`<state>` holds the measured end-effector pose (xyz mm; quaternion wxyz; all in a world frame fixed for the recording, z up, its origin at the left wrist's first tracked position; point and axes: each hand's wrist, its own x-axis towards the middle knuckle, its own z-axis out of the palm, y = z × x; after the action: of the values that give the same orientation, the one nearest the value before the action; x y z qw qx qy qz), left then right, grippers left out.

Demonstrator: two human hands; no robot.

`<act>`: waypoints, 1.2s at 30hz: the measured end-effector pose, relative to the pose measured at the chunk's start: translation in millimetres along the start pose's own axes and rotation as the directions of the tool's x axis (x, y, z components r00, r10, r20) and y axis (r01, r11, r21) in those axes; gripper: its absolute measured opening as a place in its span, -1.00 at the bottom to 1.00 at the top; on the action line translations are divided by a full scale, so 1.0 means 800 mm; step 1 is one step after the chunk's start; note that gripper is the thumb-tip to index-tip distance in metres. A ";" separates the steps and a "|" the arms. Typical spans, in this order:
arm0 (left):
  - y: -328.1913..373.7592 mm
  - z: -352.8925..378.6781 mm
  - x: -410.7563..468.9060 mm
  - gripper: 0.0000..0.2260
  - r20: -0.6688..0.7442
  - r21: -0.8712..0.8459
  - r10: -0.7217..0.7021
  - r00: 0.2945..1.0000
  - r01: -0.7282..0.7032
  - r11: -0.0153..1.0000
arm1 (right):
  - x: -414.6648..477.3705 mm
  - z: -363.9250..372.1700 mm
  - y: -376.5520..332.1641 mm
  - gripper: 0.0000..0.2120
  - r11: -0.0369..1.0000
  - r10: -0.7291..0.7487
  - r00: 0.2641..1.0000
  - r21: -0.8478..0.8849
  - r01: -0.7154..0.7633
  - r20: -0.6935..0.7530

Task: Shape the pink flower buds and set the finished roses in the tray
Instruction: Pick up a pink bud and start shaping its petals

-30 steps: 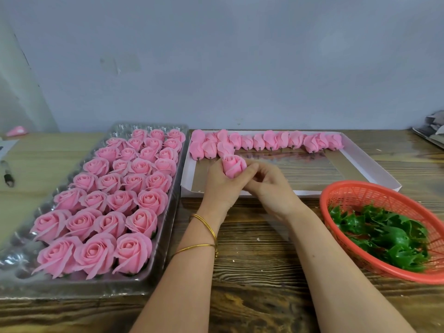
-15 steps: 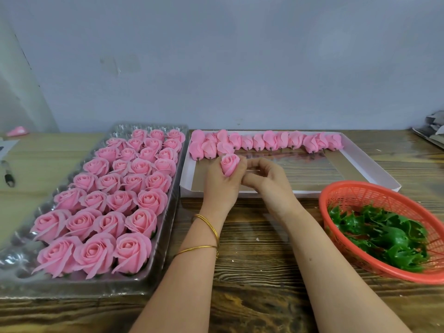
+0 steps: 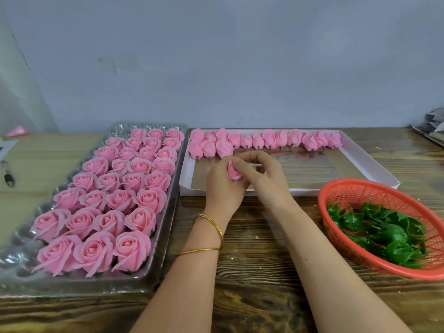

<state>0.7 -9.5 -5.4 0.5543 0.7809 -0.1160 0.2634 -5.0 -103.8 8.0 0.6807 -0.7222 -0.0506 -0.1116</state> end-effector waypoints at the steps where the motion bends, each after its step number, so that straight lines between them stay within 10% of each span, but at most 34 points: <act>1: -0.001 0.000 0.000 -0.59 0.003 0.006 -0.002 1.000 0.002 1.000 | 0.000 0.000 0.000 -0.83 1.000 0.004 1.000 -0.007 -0.004 -0.001; 11: -0.002 -0.002 0.004 -0.72 -0.048 0.060 -0.033 0.998 0.036 0.998 | -0.004 0.003 0.001 -0.81 0.995 0.049 0.999 0.085 -0.048 -0.007; 18: -0.002 -0.005 0.008 -0.73 -0.114 -0.227 -0.186 0.976 0.156 0.961 | -0.003 -0.001 0.003 -0.65 1.000 -0.024 0.992 0.010 0.023 0.127; 36: 0.007 -0.009 0.004 -0.84 0.137 -0.461 -0.328 0.935 0.353 0.814 | -0.003 -0.004 0.007 -0.66 0.999 -0.048 0.967 -0.009 0.051 0.249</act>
<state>-1.4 -4.8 2.5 0.7647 0.6341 -0.0499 0.1032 -6.3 -107.1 2.4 0.6604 -0.7343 -0.1526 -0.0376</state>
